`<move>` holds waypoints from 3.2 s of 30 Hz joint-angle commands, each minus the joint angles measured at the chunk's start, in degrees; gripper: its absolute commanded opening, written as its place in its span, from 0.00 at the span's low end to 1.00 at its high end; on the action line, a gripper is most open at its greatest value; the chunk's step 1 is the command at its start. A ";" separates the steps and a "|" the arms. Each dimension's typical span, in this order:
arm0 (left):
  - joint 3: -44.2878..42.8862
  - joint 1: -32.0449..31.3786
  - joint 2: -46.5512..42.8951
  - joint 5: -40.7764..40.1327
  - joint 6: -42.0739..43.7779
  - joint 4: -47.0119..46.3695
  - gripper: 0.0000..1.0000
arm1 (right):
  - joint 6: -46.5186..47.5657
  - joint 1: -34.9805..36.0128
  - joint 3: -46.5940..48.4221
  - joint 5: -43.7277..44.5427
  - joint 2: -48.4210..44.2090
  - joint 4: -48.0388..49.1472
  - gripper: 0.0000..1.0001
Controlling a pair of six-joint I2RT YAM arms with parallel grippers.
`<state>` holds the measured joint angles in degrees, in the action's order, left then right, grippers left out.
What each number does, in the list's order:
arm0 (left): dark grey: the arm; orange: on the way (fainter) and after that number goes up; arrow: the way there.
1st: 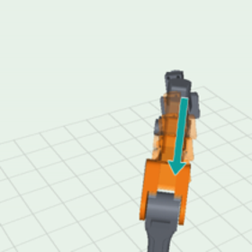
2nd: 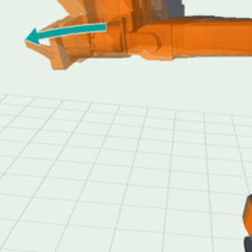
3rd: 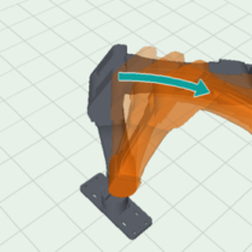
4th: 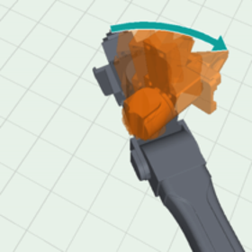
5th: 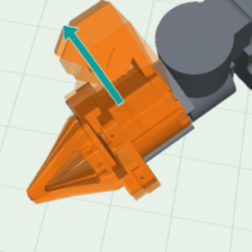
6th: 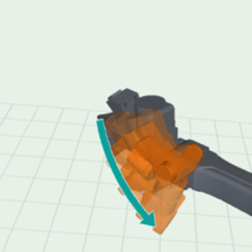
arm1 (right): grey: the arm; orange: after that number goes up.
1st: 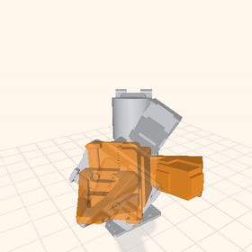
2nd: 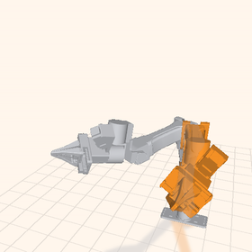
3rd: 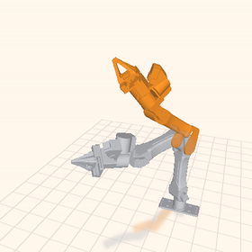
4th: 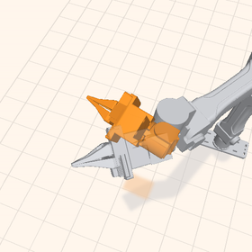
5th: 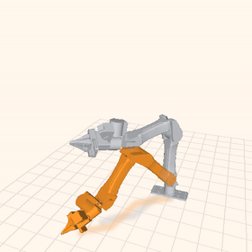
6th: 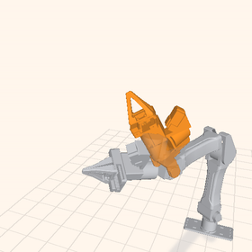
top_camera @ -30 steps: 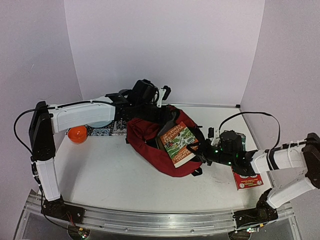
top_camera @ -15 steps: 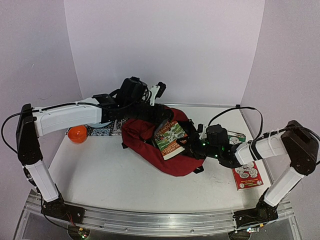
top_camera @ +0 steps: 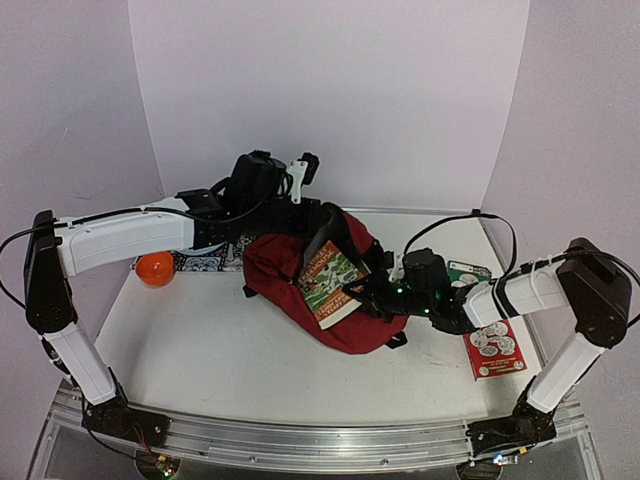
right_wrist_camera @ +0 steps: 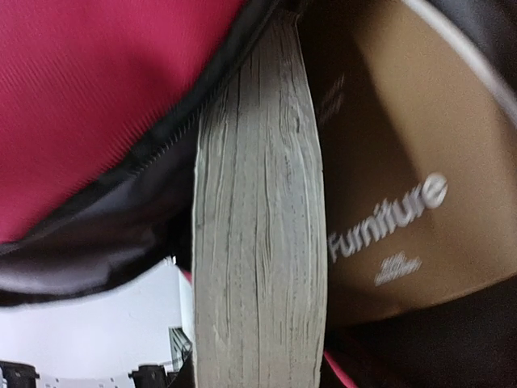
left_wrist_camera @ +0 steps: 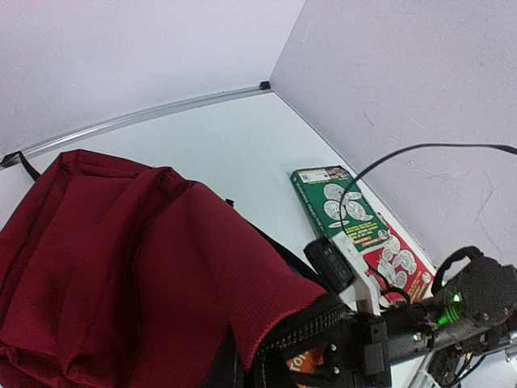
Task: Pack the student bag
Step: Place the book in the largest pocket of the bag, then place the largest pocket of the bag in the student bag.
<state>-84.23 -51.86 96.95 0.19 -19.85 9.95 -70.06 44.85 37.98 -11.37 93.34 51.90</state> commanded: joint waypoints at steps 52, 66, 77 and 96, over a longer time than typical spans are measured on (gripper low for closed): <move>6.72 1.39 -4.20 6.13 -1.95 -4.14 0.05 | 12.48 -3.44 4.39 14.54 -6.83 -23.46 0.64; 9.38 7.76 0.25 1.73 -5.30 -2.84 0.25 | 24.58 -4.98 4.49 18.99 -18.90 -43.62 0.90; 13.80 11.66 -2.73 3.00 -7.04 -2.56 0.59 | 20.07 -15.42 -7.80 19.47 -33.00 -42.10 0.98; 20.26 15.43 -19.14 -2.16 -6.72 9.05 0.96 | 33.74 -38.11 -3.83 10.30 -28.18 -43.08 0.98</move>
<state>-66.68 -38.52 80.52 0.10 -25.86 14.68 -46.65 12.38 28.79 3.11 62.93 12.71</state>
